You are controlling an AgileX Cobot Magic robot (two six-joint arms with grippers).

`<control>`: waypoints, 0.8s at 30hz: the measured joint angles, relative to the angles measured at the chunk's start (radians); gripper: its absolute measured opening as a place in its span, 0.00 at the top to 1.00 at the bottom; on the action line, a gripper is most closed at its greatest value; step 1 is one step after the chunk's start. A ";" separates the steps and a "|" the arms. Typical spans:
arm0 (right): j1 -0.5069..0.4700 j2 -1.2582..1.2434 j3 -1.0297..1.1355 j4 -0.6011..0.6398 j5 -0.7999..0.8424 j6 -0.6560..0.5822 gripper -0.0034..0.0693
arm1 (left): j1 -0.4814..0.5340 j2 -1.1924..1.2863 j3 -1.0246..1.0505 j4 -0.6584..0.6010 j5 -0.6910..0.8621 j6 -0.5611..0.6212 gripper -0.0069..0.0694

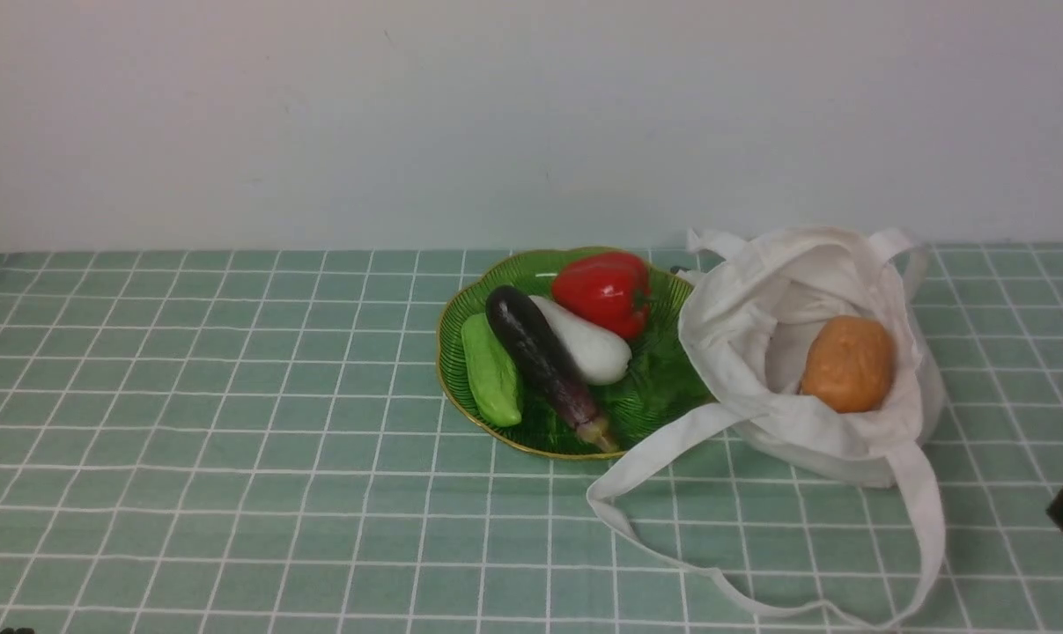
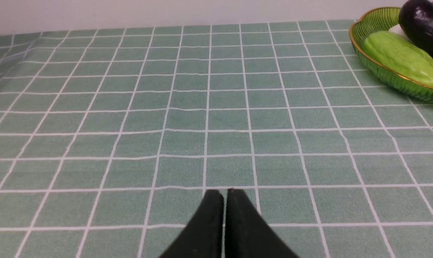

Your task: Take vegetables from cloth bag on blue coffee tablecloth place on plate.

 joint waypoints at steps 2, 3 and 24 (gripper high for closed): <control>-0.049 -0.031 0.046 0.004 0.008 0.000 0.97 | 0.000 0.000 0.000 0.000 0.000 0.000 0.92; -0.152 -0.094 0.112 0.014 0.022 0.000 0.97 | 0.000 0.000 0.000 0.000 0.000 0.000 0.92; -0.472 -0.223 0.215 0.043 0.197 0.000 0.97 | 0.000 0.000 0.000 0.000 0.000 0.000 0.92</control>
